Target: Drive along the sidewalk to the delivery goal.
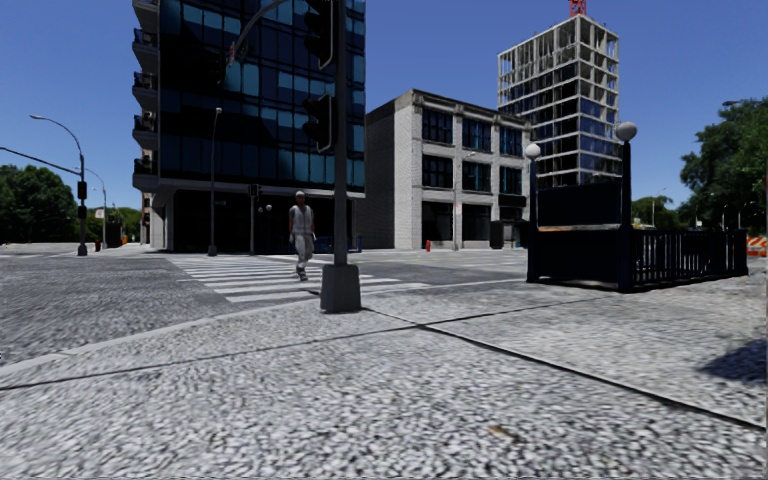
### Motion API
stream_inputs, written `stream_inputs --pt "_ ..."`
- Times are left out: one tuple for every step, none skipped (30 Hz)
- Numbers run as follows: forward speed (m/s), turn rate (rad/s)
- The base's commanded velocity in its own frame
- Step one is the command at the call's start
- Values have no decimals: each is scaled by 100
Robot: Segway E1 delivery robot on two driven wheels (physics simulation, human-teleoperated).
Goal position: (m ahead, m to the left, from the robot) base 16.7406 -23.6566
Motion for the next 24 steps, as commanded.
stream_inputs --pt "141 33" --pt "141 15" --pt "141 0" --pt "141 0" --pt "141 0" --pt "141 0" --pt "141 0" --pt "141 0" --pt "141 0" --pt "141 0" --pt "141 -2" --pt "141 -31" --pt "141 -46" --pt "141 -56" --pt "141 -56" --pt "141 -62" --pt "141 -72" --pt "141 -80" --pt "141 -82" --pt "141 -82" --pt "141 -83" --pt "141 -83" --pt "141 -83" --pt "141 -83"
